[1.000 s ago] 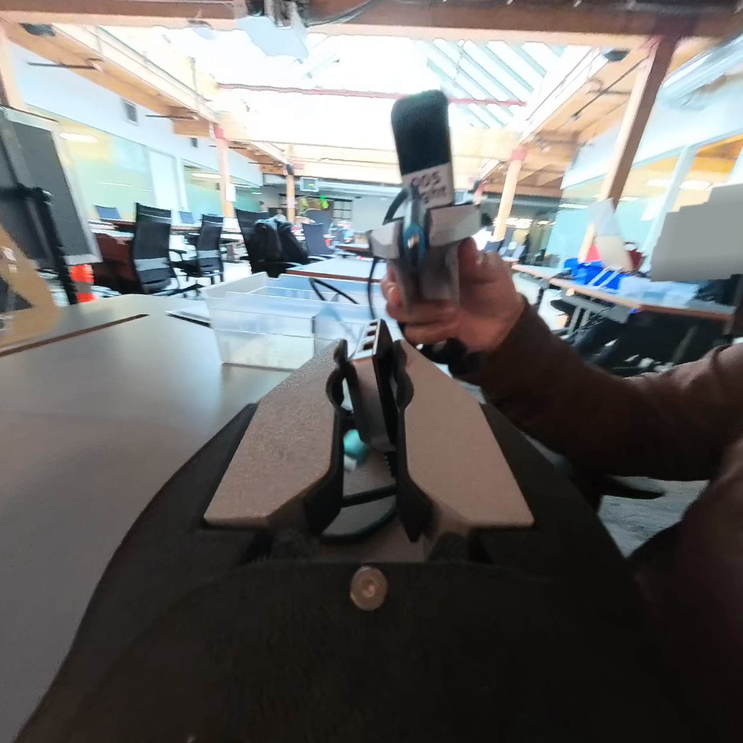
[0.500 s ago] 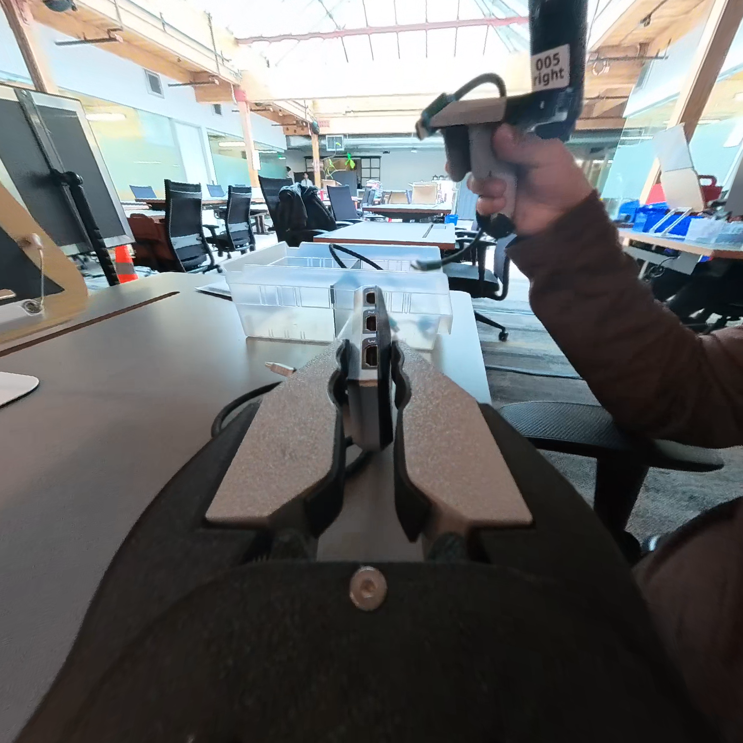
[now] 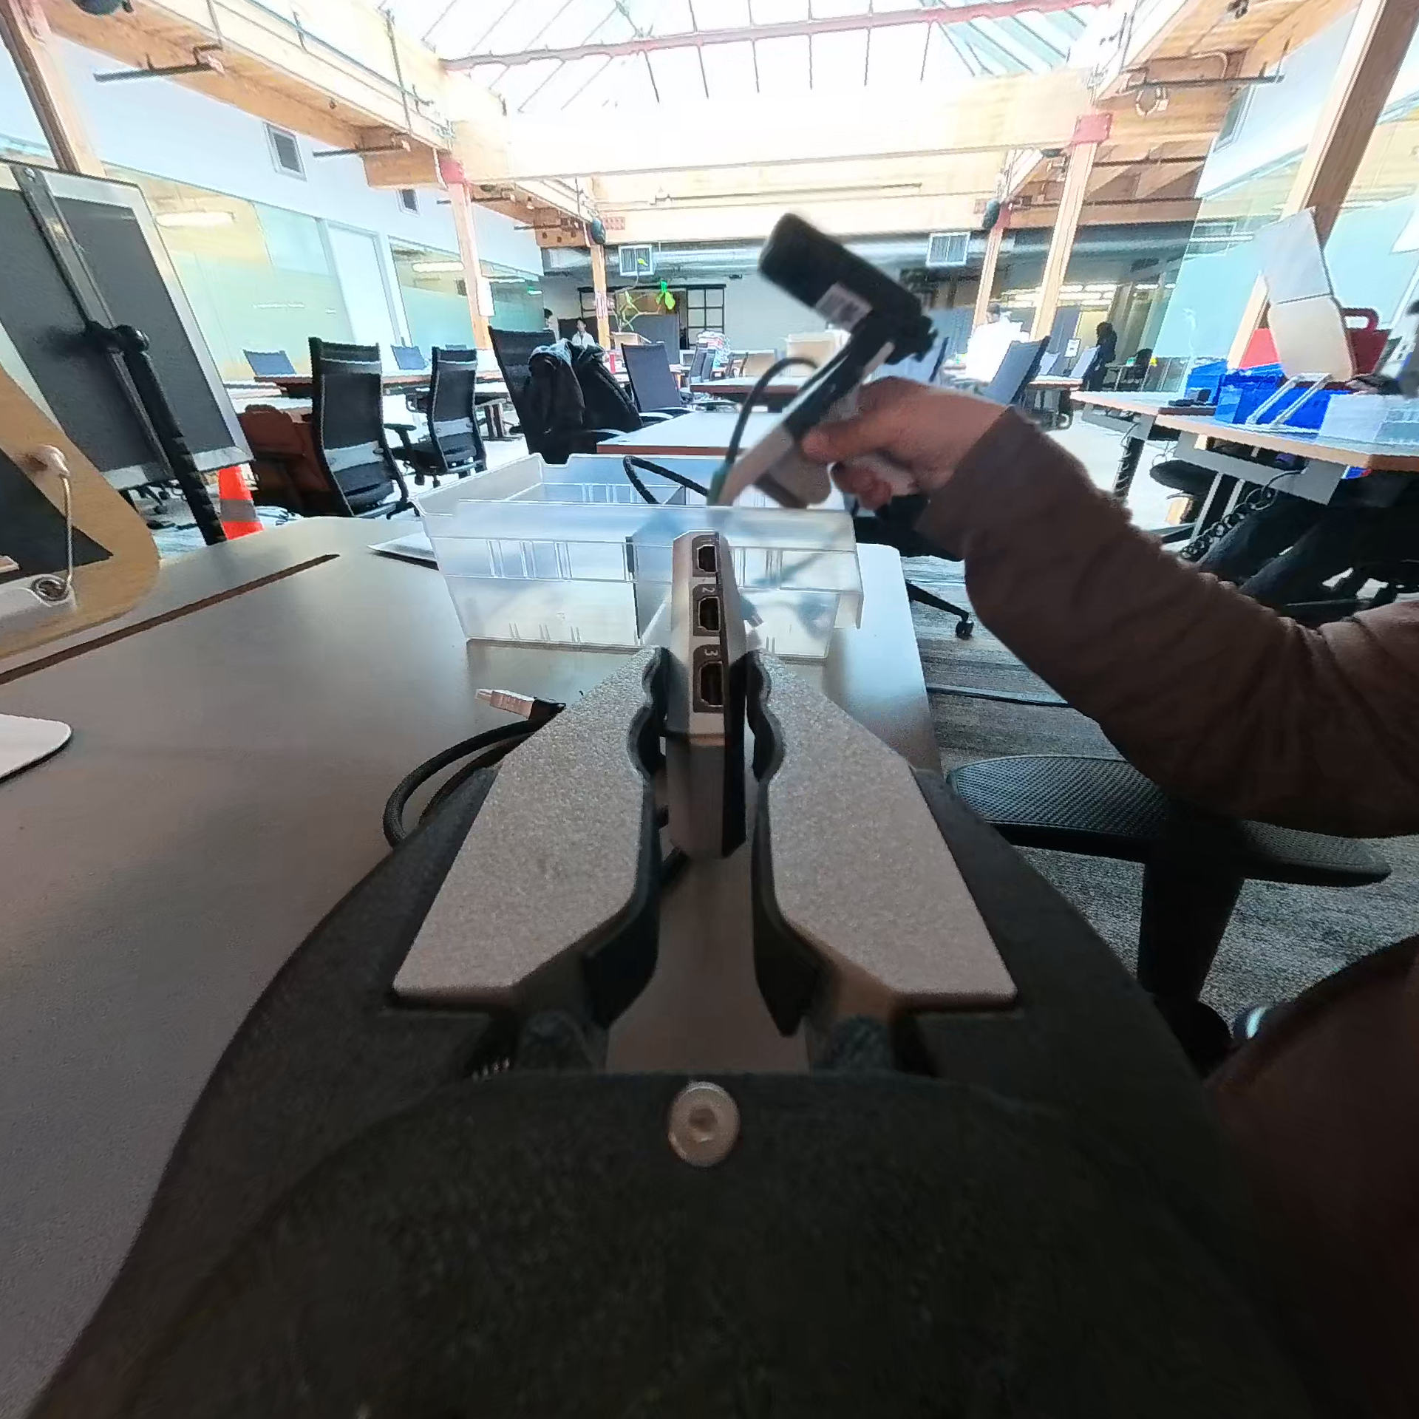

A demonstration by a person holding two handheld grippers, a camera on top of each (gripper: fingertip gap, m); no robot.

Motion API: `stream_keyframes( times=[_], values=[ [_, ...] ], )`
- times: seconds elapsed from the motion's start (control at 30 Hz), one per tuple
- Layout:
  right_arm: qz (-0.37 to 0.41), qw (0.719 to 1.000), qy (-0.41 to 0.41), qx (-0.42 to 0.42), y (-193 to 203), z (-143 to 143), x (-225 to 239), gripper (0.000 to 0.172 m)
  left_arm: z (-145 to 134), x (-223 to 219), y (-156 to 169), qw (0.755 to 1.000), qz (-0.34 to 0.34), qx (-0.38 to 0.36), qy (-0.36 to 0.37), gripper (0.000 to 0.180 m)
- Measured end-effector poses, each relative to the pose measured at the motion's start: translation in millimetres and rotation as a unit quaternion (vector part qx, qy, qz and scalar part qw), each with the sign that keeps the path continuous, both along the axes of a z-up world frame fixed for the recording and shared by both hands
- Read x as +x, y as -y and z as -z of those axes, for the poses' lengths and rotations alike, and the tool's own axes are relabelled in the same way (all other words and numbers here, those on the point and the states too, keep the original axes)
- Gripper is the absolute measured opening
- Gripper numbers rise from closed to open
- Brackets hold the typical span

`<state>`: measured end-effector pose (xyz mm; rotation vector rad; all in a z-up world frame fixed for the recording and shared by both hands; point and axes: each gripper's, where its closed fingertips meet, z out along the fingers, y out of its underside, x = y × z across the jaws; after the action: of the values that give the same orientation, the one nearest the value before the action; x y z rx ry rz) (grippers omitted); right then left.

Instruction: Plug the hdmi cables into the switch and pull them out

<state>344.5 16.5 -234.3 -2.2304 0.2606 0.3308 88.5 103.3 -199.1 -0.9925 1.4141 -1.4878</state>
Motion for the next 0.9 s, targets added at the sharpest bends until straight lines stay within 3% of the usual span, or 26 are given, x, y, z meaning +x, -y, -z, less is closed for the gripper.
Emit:
stream_keyframes(
  times=[0.1, 0.23, 0.33, 0.43, 0.6, 0.7, 0.77, 0.83, 0.9],
  values=[
    [0.021, 0.99, 0.036, -0.135, 11.1, 43.3, 8.2, 0.035, 0.1, 0.0, 0.3, 1.0, 0.001, -0.001, 0.0, 0.017],
    [0.005, 0.963, 0.079, -0.258, 33.1, 69.5, 1.5, 0.065, 0.6, 0.1, 1.7, 1.0, 0.004, 0.0, -0.002, 0.017],
    [0.009, 0.957, 0.102, -0.272, 37.1, 59.6, -1.9, 0.057, 0.7, 0.2, 2.1, 1.0, 0.005, 0.001, -0.002, 0.017],
    [0.044, 0.971, 0.152, -0.177, 18.4, 19.7, 9.6, 0.053, 0.6, 0.3, 2.0, 1.0, 0.004, 0.001, -0.001, 0.017],
    [0.083, 0.982, 0.167, 0.01, 2.7, -54.1, 9.5, 0.058, 0.5, 0.5, 3.0, 1.0, 0.005, 0.005, 0.0, 0.017],
    [-0.059, 0.978, 0.131, 0.151, -8.8, -101.8, -60.8, 0.044, 0.1, 0.3, 5.9, 1.0, 0.01, 0.013, 0.004, 0.017],
    [-0.177, 0.952, 0.118, 0.222, -13.0, -119.7, -118.4, 0.051, -1.5, -0.6, 9.1, 1.0, 0.014, 0.022, 0.011, 0.017],
    [-0.263, 0.925, 0.127, 0.244, -20.5, -117.5, -163.3, 0.058, -3.2, -2.3, 13.4, 0.999, 0.021, 0.035, 0.019, 0.017],
    [-0.332, 0.908, 0.142, 0.21, -30.9, -95.8, -198.4, 0.059, -4.9, -4.5, 18.9, 0.998, 0.028, 0.053, 0.029, 0.017]
  ],
)
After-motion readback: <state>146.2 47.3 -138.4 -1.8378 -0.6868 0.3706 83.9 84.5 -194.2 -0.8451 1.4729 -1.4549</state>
